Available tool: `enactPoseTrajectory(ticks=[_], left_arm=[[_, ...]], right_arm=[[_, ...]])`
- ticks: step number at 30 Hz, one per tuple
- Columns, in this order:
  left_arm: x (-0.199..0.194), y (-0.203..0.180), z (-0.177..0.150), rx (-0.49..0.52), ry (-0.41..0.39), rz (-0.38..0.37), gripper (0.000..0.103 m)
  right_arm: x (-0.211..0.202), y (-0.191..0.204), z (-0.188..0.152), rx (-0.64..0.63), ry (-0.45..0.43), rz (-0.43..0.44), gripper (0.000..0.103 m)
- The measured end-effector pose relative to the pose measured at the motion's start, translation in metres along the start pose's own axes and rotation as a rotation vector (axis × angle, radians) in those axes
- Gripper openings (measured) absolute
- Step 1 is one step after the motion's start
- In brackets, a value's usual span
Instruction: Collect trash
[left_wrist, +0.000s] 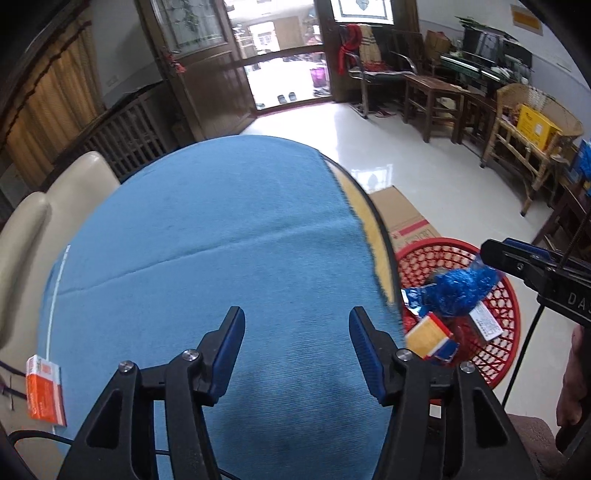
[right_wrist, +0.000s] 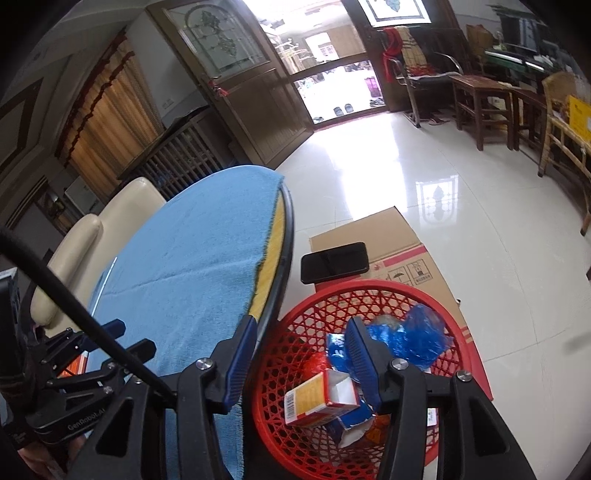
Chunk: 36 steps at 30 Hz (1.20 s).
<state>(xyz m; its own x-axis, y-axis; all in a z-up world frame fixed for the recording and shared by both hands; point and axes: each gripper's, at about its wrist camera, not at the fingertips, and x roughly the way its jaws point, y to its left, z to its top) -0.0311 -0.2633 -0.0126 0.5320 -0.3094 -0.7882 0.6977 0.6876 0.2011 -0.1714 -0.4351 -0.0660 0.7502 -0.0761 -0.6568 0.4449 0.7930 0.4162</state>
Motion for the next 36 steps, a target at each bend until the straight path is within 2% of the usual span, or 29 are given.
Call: enactPoseTrajectory(ticks=[7, 20, 21, 23, 24, 36], left_arm=[[-0.017, 0.05, -0.015, -0.12, -0.036, 0.111, 0.06], [-0.066, 0.157, -0.067, -0.378, -0.111, 0.411, 0.061], [-0.069, 0.163, -0.071, -0.391, -0.112, 0.427, 0.063], [-0.076, 0.176, -0.083, -0.426, -0.123, 0.462, 0.084], [-0.081, 0.181, -0.09, -0.441, -0.136, 0.482, 0.085], [-0.099, 0.213, -0.145, -0.563, -0.098, 0.517, 0.086]], right_arm=[[0.005, 0.051, 0.004, -0.129, 0.001, 0.048, 0.054], [0.014, 0.17, -0.005, -0.39, -0.003, 0.18, 0.054], [0.015, 0.179, -0.005, -0.403, -0.006, 0.19, 0.054], [0.016, 0.195, -0.005, -0.427, -0.009, 0.209, 0.054], [0.017, 0.202, -0.007, -0.439, -0.013, 0.221, 0.054], [0.015, 0.289, -0.033, -0.568, -0.049, 0.319, 0.056]])
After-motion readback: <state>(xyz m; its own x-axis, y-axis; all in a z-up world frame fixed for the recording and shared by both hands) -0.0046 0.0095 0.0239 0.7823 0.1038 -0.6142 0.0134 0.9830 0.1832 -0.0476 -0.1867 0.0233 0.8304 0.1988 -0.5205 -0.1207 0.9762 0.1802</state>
